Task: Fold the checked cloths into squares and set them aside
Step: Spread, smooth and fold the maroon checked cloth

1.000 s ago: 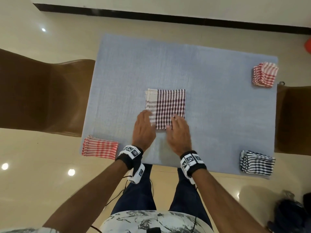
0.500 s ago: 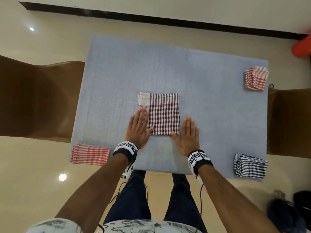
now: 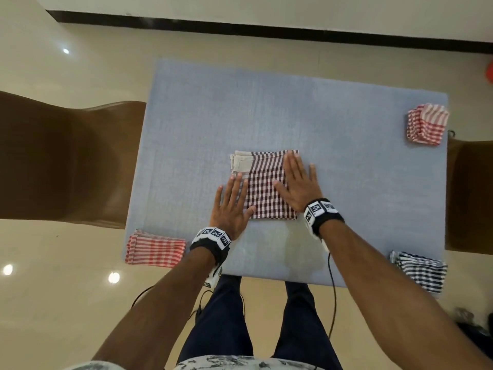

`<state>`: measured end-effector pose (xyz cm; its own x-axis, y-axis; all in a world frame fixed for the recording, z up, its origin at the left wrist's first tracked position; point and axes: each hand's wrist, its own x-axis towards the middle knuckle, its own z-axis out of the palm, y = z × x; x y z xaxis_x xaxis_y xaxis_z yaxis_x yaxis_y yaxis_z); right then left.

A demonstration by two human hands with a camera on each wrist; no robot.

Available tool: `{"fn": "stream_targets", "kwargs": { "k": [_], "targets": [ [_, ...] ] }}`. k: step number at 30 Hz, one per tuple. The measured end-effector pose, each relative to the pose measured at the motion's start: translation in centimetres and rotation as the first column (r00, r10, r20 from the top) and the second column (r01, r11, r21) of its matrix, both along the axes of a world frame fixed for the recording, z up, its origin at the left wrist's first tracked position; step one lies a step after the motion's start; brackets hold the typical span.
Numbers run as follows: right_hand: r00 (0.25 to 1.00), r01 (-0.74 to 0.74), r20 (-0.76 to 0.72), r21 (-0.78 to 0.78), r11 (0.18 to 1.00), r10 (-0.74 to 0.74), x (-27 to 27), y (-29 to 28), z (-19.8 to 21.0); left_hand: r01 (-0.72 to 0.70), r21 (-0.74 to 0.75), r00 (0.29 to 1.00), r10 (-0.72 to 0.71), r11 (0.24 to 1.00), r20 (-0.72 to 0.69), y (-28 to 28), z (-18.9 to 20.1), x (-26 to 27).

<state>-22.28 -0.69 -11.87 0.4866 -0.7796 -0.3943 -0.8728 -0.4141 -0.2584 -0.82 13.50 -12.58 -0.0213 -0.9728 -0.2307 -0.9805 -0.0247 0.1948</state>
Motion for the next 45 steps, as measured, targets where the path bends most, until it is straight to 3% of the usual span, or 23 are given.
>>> {"fn": "stream_targets", "kwargs": {
  "k": [3,8,17,20,22,25,28,31,35,41,43,45],
  "targets": [
    [0.994,0.105,0.005,-0.063,0.992,-0.105,0.3,-0.7,1.4,-0.016,-0.002,1.0,0.016,1.0,-0.012,0.0,0.3,-0.1],
    [0.998,-0.041,0.043,0.021,0.999,0.04,2.1,1.3,0.1,0.033,-0.106,0.995,-0.043,0.994,-0.089,-1.6,1.9,-1.0],
    [0.999,-0.031,0.038,-0.016,0.999,0.031,-0.1,0.8,0.6,0.195,-0.067,0.98,-0.192,0.979,0.046,-8.8,0.4,4.1],
    [0.998,0.021,0.053,-0.004,1.0,-0.021,-1.5,1.1,0.9,0.032,-0.054,0.999,-0.033,0.998,-0.005,-8.3,0.5,5.6],
    [0.985,0.136,0.1,0.03,0.99,-0.138,-1.8,1.8,1.7,-0.063,-0.009,0.997,0.062,0.998,-0.054,-7.9,0.7,6.1],
    [0.907,0.371,0.193,0.049,0.927,-0.373,-1.9,3.8,3.5,-0.19,0.038,0.975,0.193,0.981,-0.109,-7.0,2.4,5.5],
    [0.846,0.475,0.208,0.122,0.871,-0.491,-1.5,6.5,4.8,-0.239,0.027,0.952,0.24,0.971,-0.189,-5.0,4.2,3.6],
    [0.743,0.596,0.163,0.28,0.752,-0.649,-0.7,8.7,4.5,-0.318,0.154,0.892,0.35,0.935,-0.284,-2.5,5.1,1.9],
    [0.608,0.669,0.198,0.393,0.631,-0.769,-0.4,9.2,4.2,-0.453,0.336,0.805,0.541,0.826,-0.244,-1.3,5.6,0.5],
    [0.552,0.668,0.221,0.46,0.585,-0.804,-1.2,8.6,4.4,-0.589,0.369,0.656,0.692,0.719,-0.302,-0.9,6.0,-0.1],
    [0.541,0.669,0.23,0.464,0.58,-0.809,-1.8,8.7,4.4,-0.606,0.276,0.675,0.665,0.746,-0.318,-0.6,6.6,-0.7],
    [0.55,0.638,0.273,0.473,0.608,-0.789,-2.2,9.0,4.7,-0.527,0.13,0.783,0.54,0.84,-0.309,-0.2,6.8,-1.3]
  ]
}}
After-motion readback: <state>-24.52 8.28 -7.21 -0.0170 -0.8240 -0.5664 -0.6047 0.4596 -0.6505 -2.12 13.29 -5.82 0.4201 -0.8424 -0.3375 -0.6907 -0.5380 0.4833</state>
